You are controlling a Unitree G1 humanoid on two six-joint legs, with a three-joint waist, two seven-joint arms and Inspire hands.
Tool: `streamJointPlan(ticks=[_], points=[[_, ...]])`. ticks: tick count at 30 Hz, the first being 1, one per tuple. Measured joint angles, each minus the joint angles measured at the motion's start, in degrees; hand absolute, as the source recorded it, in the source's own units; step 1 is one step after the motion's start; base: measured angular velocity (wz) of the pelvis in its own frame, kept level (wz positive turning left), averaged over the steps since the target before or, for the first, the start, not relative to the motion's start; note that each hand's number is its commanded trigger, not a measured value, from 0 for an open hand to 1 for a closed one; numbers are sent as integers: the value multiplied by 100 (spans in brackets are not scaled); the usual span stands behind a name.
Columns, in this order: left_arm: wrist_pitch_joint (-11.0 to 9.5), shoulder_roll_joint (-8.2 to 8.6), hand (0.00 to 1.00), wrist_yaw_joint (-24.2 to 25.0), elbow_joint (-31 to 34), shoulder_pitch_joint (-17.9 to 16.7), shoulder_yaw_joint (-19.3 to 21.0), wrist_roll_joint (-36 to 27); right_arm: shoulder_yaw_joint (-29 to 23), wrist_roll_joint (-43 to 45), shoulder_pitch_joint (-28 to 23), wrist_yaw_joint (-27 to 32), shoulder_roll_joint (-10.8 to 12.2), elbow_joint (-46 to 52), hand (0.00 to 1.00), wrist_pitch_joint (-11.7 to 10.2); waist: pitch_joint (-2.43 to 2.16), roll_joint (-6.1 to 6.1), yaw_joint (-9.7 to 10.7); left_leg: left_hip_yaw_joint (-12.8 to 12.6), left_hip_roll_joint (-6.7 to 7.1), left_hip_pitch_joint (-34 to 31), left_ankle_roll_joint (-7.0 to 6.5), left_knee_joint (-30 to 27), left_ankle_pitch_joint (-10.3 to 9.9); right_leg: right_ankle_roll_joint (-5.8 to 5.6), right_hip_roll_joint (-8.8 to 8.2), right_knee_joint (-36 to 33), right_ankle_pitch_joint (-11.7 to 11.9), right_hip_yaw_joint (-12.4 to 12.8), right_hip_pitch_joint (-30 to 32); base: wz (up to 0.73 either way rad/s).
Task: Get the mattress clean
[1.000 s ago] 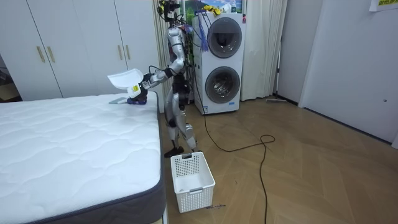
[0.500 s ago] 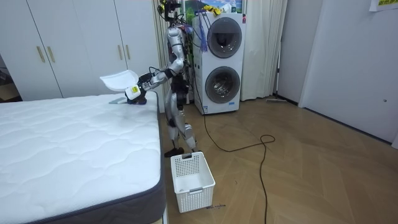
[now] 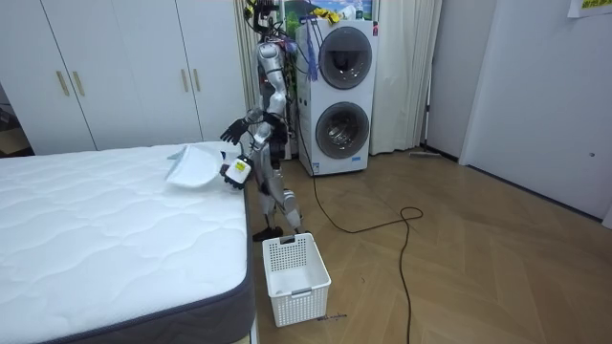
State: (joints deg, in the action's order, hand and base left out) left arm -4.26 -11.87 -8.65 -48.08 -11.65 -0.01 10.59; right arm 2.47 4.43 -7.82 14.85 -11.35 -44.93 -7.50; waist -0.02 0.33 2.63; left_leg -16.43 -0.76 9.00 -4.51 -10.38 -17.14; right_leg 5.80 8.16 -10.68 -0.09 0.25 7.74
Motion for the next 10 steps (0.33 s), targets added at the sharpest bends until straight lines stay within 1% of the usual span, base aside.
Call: streamJointPlan(ticks=[2,3,4,7,9,10], points=[[15,3,0,-70,-226,-93,121,-107,-1,-78,-2,-17,0,-319,0,2,-2,-28,5,3,-6,-37,0,1,0,0,-6,-21,0,-37,12,8],[14,26,0,-117,-302,-159,229,-165,-8,-122,1,-58,-1,-530,0,5,6,-51,-19,6,-8,-42,0,1,0,1,-10,-27,-1,-49,16,6],[12,26,0,-134,-340,-186,249,-211,-8,-160,1,-89,0,-643,0,1,8,-62,-23,5,-11,-50,0,1,0,3,-10,-27,-2,-65,16,8],[5,43,0,-131,-664,-171,263,-513,-6,-348,-6,-364,5,-1306,0,8,-8,-86,-128,23,-18,-21,16,72,8,9,-29,1,-6,-195,-16,12],[9,74,0,-98,-870,-156,267,-632,-6,-418,-15,-540,12,-1562,0,34,-9,-94,-143,78,-13,-22,19,79,10,10,-41,5,-6,-199,-21,8],[15,89,0,-69,-1009,-158,267,-660,-6,-437,-15,-636,17,-1681,0,82,-7,-96,-148,89,-11,-19,21,77,11,10,-44,9,-6,-201,-28,4]])
